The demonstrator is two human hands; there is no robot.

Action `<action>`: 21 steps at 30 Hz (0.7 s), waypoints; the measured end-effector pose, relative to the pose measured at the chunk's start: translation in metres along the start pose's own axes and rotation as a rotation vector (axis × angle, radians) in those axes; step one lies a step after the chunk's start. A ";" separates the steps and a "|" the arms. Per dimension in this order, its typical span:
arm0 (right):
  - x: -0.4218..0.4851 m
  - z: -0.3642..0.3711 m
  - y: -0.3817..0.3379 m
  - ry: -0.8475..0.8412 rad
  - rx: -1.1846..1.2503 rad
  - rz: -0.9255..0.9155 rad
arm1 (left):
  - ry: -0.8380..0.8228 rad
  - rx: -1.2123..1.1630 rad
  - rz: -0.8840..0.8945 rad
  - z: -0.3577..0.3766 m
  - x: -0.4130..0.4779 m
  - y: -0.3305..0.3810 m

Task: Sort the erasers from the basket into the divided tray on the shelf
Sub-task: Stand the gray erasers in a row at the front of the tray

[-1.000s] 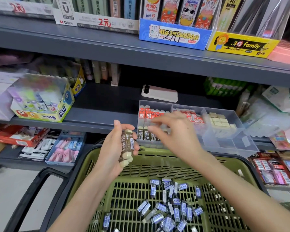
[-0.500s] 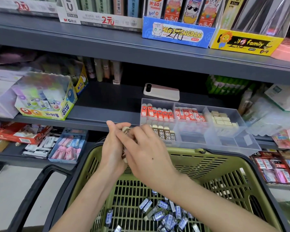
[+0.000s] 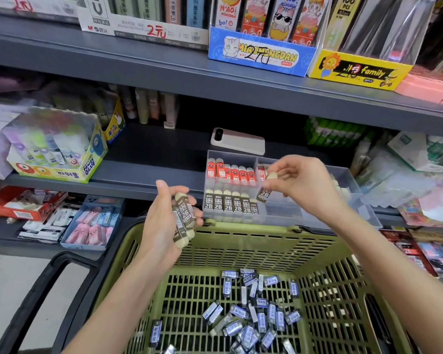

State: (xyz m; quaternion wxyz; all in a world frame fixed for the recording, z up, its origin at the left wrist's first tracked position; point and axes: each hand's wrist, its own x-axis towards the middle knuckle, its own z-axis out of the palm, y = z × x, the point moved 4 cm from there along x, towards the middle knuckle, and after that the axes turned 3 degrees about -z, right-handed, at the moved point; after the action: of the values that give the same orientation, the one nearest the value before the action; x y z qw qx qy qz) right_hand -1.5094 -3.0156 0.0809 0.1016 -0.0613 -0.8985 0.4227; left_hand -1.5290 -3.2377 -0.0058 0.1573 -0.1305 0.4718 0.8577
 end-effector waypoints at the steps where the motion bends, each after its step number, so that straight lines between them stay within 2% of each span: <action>1: 0.003 0.004 0.000 -0.017 -0.037 -0.024 | 0.002 0.002 0.001 -0.001 0.000 0.000; 6: 0.011 0.020 -0.004 -0.036 -0.188 -0.130 | 0.009 0.020 0.004 -0.002 0.001 0.000; 10: 0.007 0.031 -0.006 -0.122 -0.580 -0.286 | -0.011 0.034 0.019 -0.001 -0.002 0.002; 14: 0.011 0.027 0.003 -0.111 -0.492 -0.202 | -0.049 0.056 0.038 0.001 -0.006 0.005; 18: 0.007 0.034 0.009 -0.029 -0.748 -0.291 | -0.072 0.001 0.010 0.001 -0.005 0.005; 21: 0.004 0.042 0.014 -0.066 -0.760 -0.285 | -0.103 -0.088 -0.015 0.000 -0.003 0.002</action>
State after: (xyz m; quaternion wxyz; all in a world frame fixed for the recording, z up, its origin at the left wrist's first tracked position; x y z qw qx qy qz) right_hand -1.5228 -3.0377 0.0446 0.1004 0.0443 -0.9930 0.0440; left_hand -1.5269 -3.2387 -0.0029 0.1821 -0.0966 0.4237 0.8820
